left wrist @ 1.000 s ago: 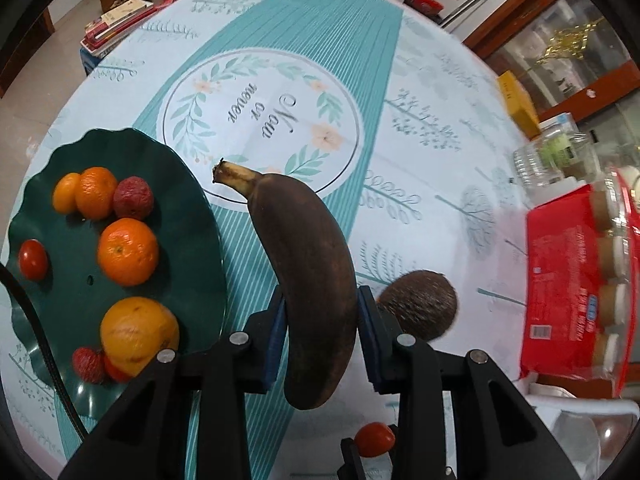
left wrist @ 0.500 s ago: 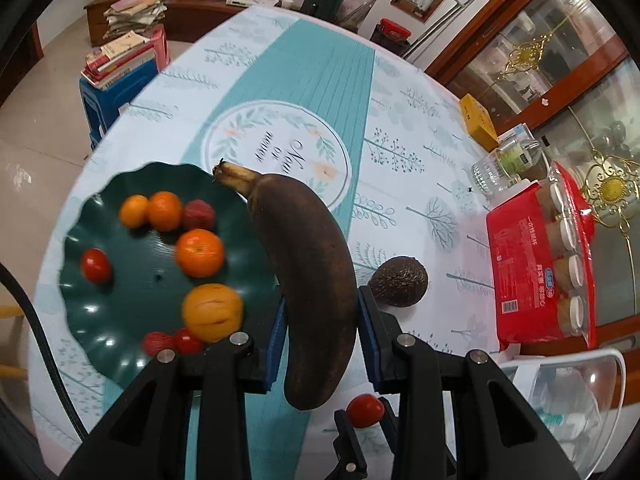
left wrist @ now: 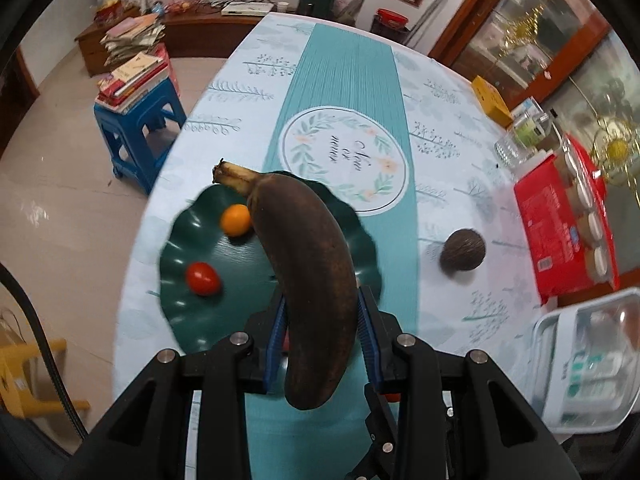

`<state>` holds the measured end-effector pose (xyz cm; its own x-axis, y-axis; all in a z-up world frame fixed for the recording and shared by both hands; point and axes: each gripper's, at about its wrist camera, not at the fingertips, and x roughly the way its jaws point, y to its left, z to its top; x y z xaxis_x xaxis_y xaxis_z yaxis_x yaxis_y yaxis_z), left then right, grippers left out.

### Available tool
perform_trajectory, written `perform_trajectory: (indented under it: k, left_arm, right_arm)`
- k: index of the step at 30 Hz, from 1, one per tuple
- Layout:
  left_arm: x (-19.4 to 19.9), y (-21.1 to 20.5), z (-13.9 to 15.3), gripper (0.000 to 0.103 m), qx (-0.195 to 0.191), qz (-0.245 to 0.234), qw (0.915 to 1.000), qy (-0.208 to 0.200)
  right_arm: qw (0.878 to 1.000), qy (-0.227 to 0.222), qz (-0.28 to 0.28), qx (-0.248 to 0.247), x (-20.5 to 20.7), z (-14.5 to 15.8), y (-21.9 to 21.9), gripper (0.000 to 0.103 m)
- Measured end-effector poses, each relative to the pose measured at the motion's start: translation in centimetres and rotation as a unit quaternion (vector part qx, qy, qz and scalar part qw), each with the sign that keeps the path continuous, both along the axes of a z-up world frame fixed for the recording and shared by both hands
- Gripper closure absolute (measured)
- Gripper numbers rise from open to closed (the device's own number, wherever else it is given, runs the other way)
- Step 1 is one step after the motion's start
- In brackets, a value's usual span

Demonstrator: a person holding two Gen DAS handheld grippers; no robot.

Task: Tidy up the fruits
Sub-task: 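Carry the banana and tomato over the green plate with both grippers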

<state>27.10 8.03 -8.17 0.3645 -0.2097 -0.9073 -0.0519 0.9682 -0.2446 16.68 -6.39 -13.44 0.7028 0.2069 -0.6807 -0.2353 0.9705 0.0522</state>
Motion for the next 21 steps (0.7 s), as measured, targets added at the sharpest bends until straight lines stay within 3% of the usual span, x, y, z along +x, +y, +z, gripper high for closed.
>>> perform_trajectory:
  k: [7,12,21]
  left_arm:
    - [0.1,2.7,-1.2,0.071,0.020,-0.070,0.9973,-0.013]
    - [1.0,4.1,-3.5,0.071,0.018,-0.105,0.9943,0.001]
    - [2.0,4.5,-6.5,0.071,0.017,-0.162,0.9865,0.015]
  right_arm:
    - [1.000,0.000,-0.019,0.014,-0.7,-1.2,5.4,0.074]
    - [0.999,0.014,-0.034,0.019,-0.6,-2.8,8.0,0.074]
    - [0.997,0.039,-0.067,0.013,-0.1,-5.3,9.8,0.074]
